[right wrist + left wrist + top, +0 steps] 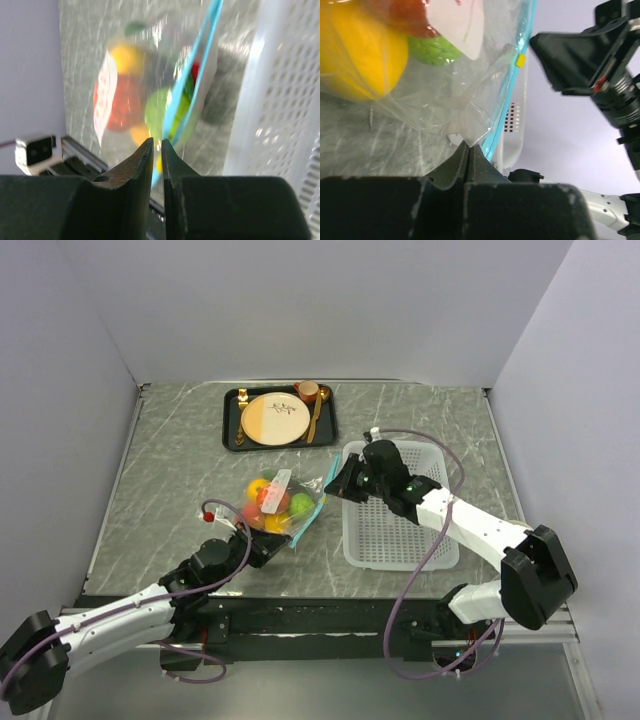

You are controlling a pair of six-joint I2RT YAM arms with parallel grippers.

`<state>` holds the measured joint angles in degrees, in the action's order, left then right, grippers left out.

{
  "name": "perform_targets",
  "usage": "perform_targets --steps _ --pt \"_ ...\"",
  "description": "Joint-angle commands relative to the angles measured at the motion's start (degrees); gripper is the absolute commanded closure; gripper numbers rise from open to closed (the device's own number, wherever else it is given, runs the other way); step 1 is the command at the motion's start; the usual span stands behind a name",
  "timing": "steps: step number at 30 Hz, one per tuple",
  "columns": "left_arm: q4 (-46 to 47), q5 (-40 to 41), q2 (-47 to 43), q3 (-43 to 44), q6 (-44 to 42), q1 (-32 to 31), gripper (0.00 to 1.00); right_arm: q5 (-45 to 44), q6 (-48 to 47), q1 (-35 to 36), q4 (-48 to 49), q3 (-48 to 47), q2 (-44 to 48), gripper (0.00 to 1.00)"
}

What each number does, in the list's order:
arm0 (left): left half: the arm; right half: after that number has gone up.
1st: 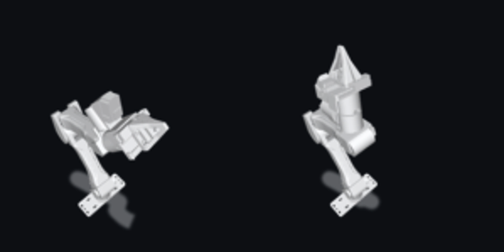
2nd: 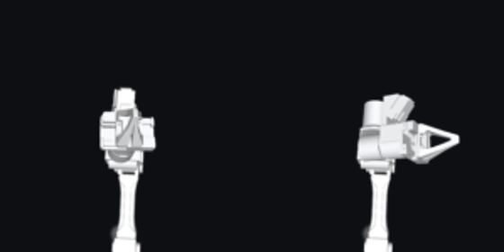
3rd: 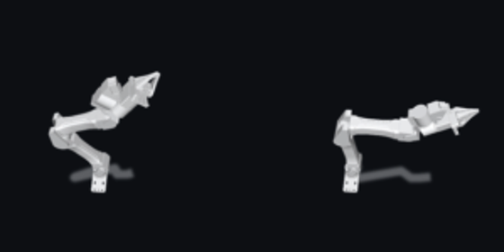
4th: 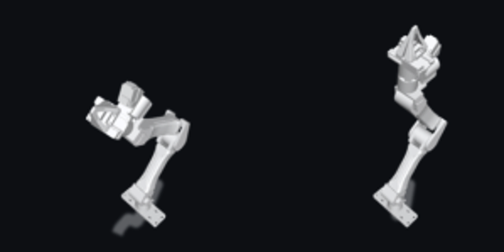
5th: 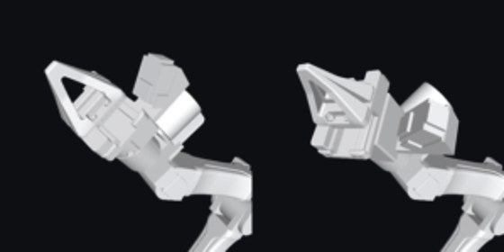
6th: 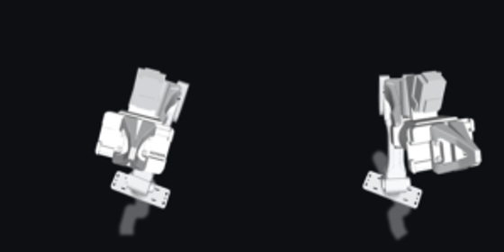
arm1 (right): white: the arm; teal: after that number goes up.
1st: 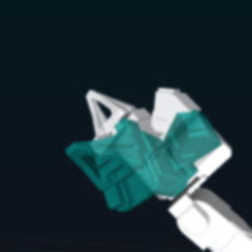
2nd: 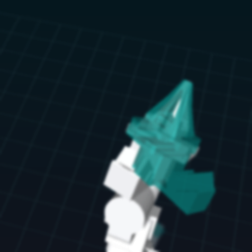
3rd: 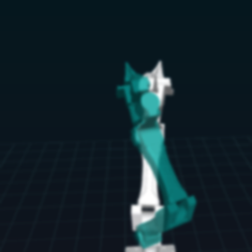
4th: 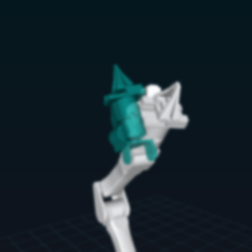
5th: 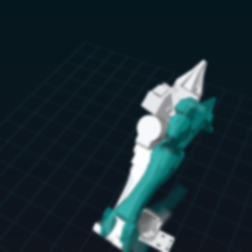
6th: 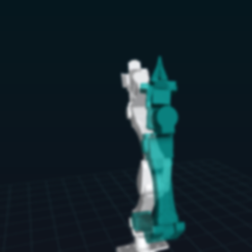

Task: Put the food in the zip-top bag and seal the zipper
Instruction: Zip the zipper food storage bag at the center of the board.

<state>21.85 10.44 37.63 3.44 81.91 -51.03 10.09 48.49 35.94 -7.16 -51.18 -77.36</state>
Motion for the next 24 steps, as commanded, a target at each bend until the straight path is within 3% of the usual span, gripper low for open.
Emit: perform_targets --steps 1,8,12,15,20,24 --pt "-2.77 1.25 -0.98 -0.98 -0.52 0.22 0.99 -0.34 -1.47 -2.19 3.73 -3.31 -1.3 0.8" --pt "-3.13 1.78 -2.03 -1.33 -0.08 0.14 0.99 1.95 -1.47 -2.98 4.43 -3.84 -2.36 0.8" --pt "-2.16 2.13 -1.59 -1.07 -0.17 0.22 0.99 3.18 -0.24 -2.9 4.78 -0.95 0.01 0.54" --pt "-0.58 1.78 -0.36 -1.07 -0.17 0.14 0.99 3.27 2.04 -2.72 5.31 3.7 4.23 0.45" --pt "0.92 1.34 0.87 -0.72 -0.35 0.22 0.99 4.94 4.15 -2.02 6.37 7.67 6.44 0.45" --pt "0.92 1.69 0.43 -0.63 -0.52 0.22 0.99 6.08 5.03 -0.44 6.98 8.11 5.12 0.5"
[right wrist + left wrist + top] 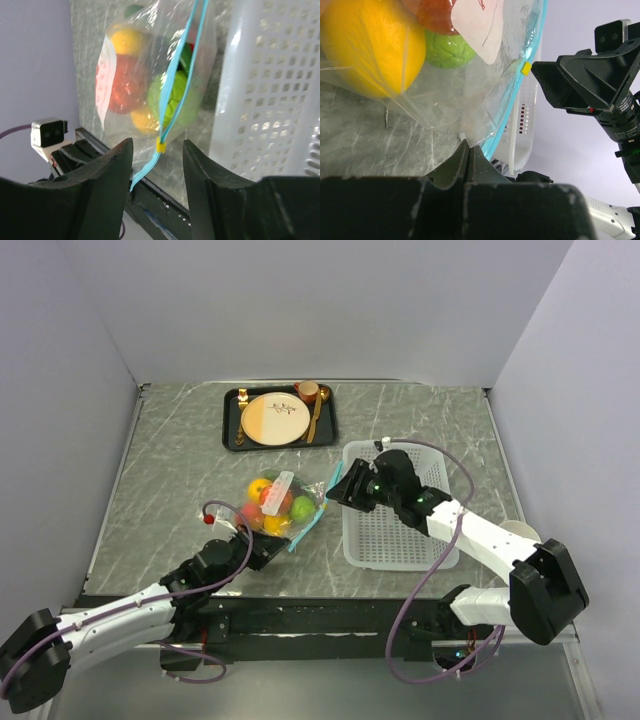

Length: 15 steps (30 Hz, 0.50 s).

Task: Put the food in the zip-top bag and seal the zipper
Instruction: Zip the zipper food storage bag at the center of the board.

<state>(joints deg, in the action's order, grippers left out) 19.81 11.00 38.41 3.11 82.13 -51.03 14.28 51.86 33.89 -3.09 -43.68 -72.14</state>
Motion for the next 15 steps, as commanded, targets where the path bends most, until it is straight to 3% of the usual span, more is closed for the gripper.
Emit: perform_targets --steps 1,6,15 --pt "2.86 1.12 -0.36 -0.22 -0.74 0.14 0.99 2.5 1.76 1.71 5.01 0.35 -0.89 0.52" --pt "2.6 1.65 -0.88 -0.04 -0.74 0.22 0.99 2.86 2.02 2.85 4.85 -0.7 -3.36 0.6" --pt "3.74 1.56 -0.27 -0.21 -0.56 0.14 0.99 1.19 1.23 3.64 3.53 -1.85 -4.5 0.61"
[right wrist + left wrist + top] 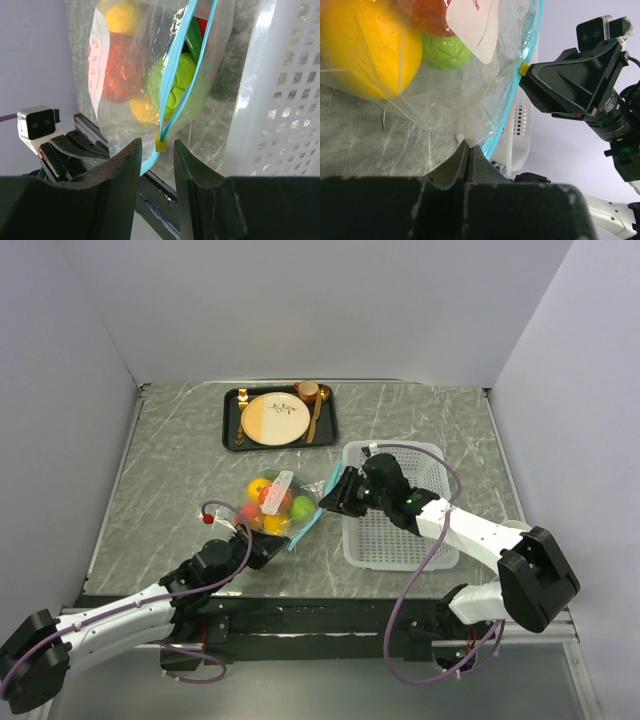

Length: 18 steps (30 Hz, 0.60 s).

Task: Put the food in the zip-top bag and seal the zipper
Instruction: Zip the zipper food storage bag at the center of the board.

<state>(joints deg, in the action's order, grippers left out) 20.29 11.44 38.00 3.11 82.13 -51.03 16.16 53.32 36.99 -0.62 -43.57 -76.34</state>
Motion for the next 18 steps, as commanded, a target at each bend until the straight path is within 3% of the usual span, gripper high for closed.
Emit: perform_targets --steps 1,10,14,18 --pt "3.35 1.04 0.23 -0.21 -0.56 0.22 0.99 -0.69 -0.23 0.54 1.15 -2.13 -0.39 0.61" --pt "3.35 1.39 -0.2 -0.48 -0.39 0.22 0.99 -0.17 0.12 0.54 2.03 -2.75 -2.15 0.68" --pt "3.35 1.13 0.23 -0.3 -0.65 0.22 0.99 -0.08 0.38 0.54 2.55 -2.4 -2.33 0.83" --pt "3.79 0.95 0.85 -0.3 -0.56 0.14 0.99 -0.25 0.21 0.45 2.65 -2.57 -1.8 0.88"
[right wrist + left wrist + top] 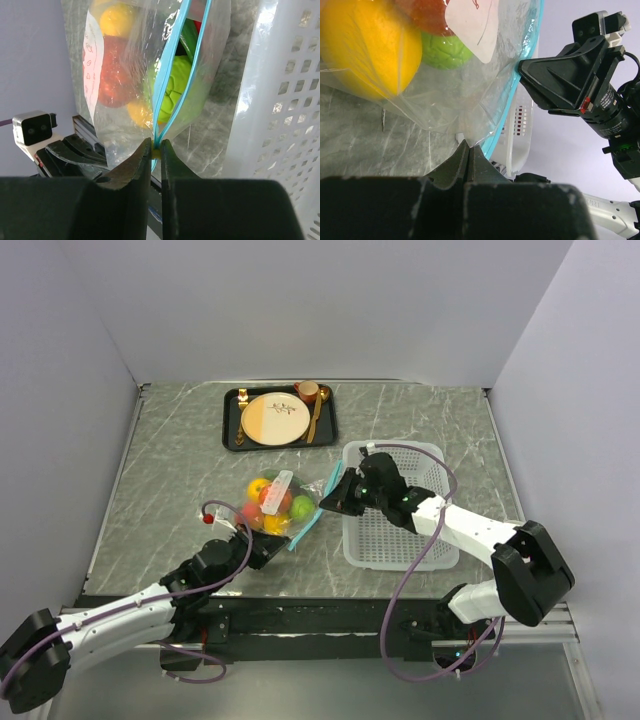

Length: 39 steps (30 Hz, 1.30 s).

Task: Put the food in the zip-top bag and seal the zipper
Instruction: Zip the zipper food storage bag at the center of the board.

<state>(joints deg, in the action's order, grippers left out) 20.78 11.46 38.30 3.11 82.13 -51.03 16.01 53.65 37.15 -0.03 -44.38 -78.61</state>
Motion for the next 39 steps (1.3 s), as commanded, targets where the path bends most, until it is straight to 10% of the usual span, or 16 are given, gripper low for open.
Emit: perform_targets --steps 1,39 --pt "3.39 0.93 0.72 -0.3 -0.56 0.14 0.99 -0.45 -0.64 0.38 1.71 -1.94 0.56 0.89" --pt "-9.26 2.86 -9.91 -2.32 1.1 0.14 0.99 0.86 -5.05 -6.65 -0.85 -8.27 -2.69 0.87"
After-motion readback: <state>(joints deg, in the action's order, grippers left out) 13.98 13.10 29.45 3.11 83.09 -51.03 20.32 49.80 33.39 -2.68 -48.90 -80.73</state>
